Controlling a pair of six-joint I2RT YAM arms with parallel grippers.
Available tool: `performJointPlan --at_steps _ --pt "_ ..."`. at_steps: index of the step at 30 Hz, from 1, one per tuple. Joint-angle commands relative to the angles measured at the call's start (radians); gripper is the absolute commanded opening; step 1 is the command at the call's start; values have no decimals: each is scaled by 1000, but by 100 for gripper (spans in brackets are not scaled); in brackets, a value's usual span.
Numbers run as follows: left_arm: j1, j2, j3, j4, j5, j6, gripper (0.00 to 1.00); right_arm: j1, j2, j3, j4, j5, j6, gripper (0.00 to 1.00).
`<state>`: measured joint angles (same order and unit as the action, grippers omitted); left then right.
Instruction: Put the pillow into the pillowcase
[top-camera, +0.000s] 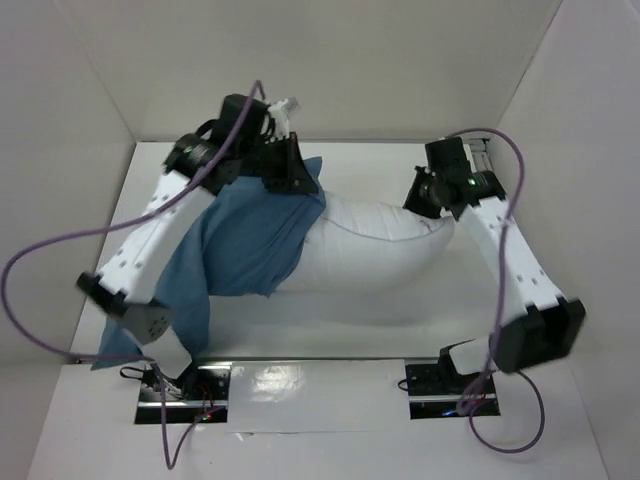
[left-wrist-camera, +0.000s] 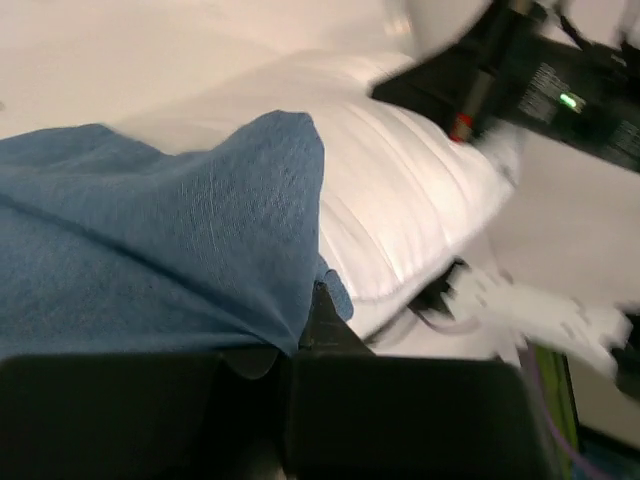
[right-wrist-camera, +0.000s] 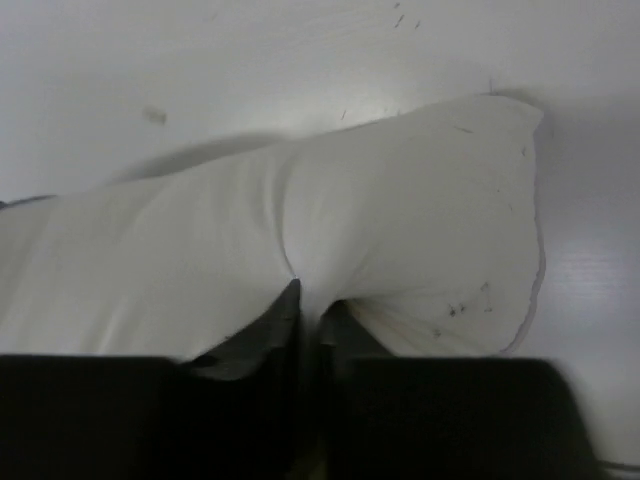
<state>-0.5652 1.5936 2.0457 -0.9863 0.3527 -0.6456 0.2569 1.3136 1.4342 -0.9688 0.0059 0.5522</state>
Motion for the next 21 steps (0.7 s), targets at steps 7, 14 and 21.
performJointPlan --at_steps 7,14,21 --pt "96 428 392 100 -234 167 70 -234 449 367 271 -75 -46 98" --pt "96 194 163 261 -562 245 80 -381 273 227 444 14 -61 99" --pt "96 174 75 138 -612 241 69 -371 286 66 525 -234 -138 99"
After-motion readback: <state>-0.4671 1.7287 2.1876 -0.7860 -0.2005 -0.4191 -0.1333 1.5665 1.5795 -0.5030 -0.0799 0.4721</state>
